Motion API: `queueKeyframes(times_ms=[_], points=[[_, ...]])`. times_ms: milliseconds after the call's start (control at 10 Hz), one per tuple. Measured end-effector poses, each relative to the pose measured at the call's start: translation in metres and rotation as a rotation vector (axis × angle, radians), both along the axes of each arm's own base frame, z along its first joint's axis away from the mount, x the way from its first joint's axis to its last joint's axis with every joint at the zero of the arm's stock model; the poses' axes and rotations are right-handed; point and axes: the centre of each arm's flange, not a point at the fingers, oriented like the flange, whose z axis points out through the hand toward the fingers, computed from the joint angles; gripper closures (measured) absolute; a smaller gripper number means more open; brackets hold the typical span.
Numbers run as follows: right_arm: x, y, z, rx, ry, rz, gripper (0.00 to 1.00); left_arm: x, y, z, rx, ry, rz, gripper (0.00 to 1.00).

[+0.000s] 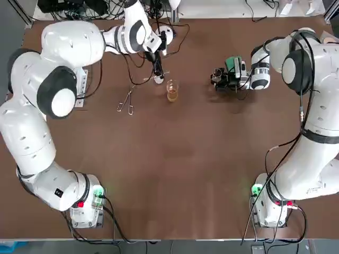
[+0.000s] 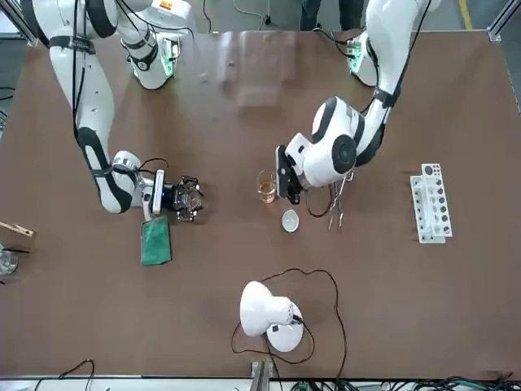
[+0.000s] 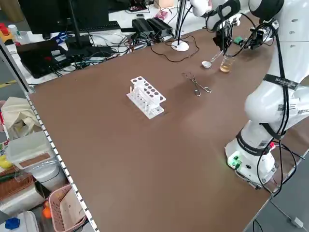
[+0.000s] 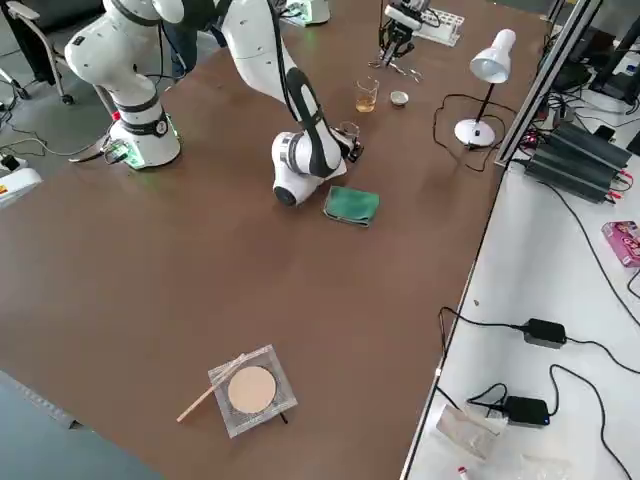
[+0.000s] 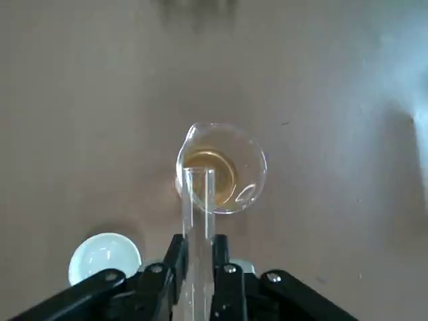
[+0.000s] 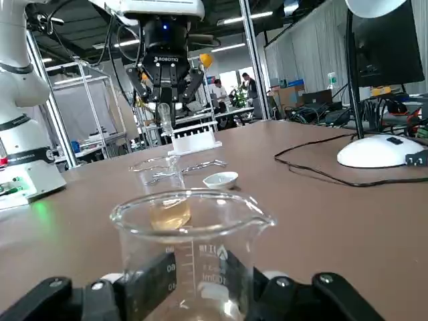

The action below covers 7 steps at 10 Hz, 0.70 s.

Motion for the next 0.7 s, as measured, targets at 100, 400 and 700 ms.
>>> queueKeyframes(times_ms=[100, 400, 700], points=[[0.0, 0.0, 0.0, 0.0, -0.001, 0.0, 0.62, 0.0, 0.0, -0.001, 0.019, -0.018, -0.006, 0.79], [0.0, -0.001, 0.0, 0.0, -0.001, -0.001, 0.62, -0.003, -0.004, -0.004, 0.04, -0.034, -0.007, 0.79], [0.0, -0.001, 0.0, -0.001, -0.005, -0.001, 0.62, -0.009, -0.013, -0.009, 0.069, -0.055, -0.015, 0.79]])
